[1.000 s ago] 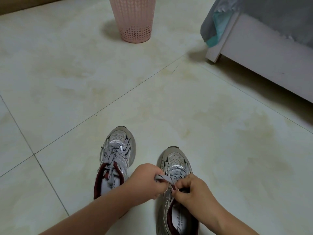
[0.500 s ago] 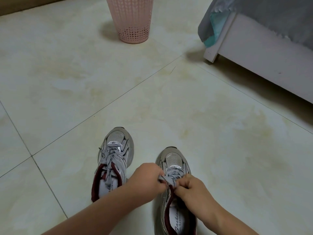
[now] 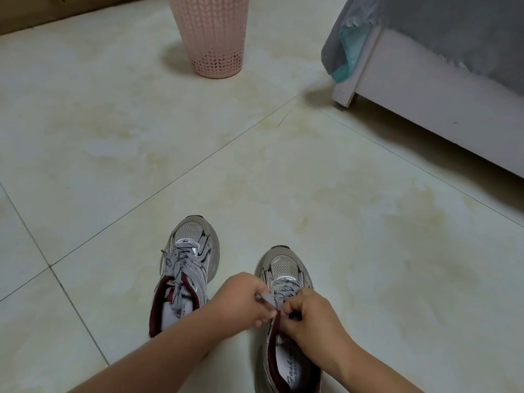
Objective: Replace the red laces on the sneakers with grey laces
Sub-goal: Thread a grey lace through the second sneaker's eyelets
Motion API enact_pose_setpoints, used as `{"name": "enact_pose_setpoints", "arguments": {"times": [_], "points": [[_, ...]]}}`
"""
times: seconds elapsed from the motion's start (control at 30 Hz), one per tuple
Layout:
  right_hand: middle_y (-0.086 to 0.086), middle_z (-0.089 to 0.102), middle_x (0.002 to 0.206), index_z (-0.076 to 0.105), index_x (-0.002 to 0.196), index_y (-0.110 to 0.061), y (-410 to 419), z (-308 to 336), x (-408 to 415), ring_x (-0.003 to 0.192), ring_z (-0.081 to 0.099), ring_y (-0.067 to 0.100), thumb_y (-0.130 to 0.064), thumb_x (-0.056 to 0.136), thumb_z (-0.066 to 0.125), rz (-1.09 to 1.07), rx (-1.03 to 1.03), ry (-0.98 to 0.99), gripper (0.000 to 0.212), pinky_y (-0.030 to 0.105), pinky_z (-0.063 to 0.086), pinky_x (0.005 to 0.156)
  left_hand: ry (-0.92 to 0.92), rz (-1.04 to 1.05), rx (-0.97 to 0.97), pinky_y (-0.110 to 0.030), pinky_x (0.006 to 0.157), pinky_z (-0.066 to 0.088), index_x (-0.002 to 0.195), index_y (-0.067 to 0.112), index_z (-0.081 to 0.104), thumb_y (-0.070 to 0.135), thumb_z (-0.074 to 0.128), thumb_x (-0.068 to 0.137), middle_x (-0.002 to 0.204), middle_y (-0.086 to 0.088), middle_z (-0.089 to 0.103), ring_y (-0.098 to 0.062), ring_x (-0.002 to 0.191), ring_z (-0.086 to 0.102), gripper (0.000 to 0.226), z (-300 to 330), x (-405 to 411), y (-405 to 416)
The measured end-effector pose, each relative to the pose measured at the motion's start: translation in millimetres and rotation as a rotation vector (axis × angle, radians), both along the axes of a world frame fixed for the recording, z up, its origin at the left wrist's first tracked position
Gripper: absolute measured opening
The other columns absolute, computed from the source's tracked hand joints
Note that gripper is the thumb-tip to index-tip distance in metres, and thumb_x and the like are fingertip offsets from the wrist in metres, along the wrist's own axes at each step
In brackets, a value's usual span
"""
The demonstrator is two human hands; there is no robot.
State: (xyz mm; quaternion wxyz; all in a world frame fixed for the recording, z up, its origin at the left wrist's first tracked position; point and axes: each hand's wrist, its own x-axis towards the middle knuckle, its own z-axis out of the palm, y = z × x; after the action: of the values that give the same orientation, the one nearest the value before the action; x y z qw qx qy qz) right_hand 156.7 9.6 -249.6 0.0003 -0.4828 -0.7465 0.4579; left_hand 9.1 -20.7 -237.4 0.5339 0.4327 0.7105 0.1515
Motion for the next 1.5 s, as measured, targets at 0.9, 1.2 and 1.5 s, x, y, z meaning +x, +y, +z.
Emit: {"name": "enact_pose_setpoints", "arguments": {"times": [0.9,1.2,1.5], "points": [[0.013,0.068,0.081,0.052,0.048,-0.009,31,105,45,0.084,0.064,0.02,0.004,0.085,0.041,-0.651,-0.529,0.739,0.041,0.031,0.049,0.082,0.279,0.308,0.07,-0.016,0.039,0.023,0.071,0.024,0.029,0.015,0.059,0.077,0.068,0.004,0.048,-0.007,0.053,0.04,0.031,-20,36,-33],[0.014,0.072,0.093,0.053,0.049,-0.016,27,93,28,0.081,0.061,0.02,-0.011,0.091,0.042,-0.628,-0.634,0.728,0.044,0.032,0.044,0.082,0.629,-0.144,0.812,-0.023,0.059,0.04,0.072,0.017,0.051,0.021,0.079,0.063,0.077,0.002,0.047,-0.015,0.066,0.05,0.03,9,50,-44],[0.0,0.063,0.056,0.054,0.069,-0.013,33,71,30,0.046,0.045,0.009,-0.022,0.096,0.042,-0.84,-0.828,0.719,0.031,0.02,0.039,0.049,0.499,-0.304,0.413,-0.023,0.076,0.019,0.093,0.03,0.065,0.042,0.055,0.086,0.086,0.016,0.027,-0.006,0.096,0.03,0.018,4,59,-10]]}}
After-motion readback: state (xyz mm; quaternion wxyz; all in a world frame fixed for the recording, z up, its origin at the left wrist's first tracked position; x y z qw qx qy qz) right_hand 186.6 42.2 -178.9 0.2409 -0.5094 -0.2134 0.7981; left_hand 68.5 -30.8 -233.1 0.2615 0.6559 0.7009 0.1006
